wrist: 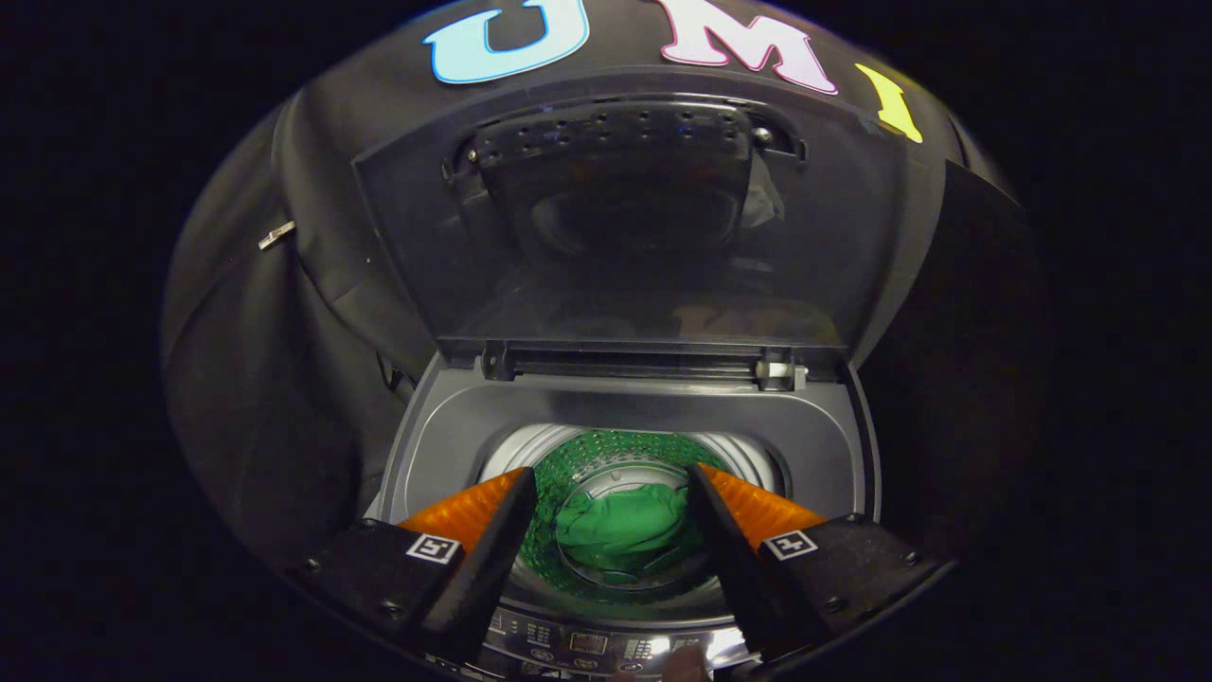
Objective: Put the clothes into the washing machine and then close the washing machine lid.
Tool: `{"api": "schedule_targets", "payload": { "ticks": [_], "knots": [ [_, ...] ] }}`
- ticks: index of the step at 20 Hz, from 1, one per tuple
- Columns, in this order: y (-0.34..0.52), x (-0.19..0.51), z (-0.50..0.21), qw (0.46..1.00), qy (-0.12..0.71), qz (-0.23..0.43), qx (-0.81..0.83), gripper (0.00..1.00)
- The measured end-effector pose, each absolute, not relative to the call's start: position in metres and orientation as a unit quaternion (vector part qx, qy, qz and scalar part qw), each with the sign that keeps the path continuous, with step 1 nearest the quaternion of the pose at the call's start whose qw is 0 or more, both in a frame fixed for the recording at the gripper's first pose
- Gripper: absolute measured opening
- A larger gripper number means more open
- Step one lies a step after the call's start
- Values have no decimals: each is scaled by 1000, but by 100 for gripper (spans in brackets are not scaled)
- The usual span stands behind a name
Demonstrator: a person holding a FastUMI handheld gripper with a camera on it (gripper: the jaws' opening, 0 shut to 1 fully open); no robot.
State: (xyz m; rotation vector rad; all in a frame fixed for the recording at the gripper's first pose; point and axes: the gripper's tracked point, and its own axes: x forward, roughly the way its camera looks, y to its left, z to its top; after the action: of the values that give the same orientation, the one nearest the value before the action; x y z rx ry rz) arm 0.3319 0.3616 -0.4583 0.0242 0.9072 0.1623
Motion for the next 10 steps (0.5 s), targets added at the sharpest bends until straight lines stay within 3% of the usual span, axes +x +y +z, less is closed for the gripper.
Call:
{"api": "schedule_targets", "payload": {
  "ticks": [10],
  "knots": [
    [354, 327, -315, 942, 319, 108, 14, 100]
  ]
}}
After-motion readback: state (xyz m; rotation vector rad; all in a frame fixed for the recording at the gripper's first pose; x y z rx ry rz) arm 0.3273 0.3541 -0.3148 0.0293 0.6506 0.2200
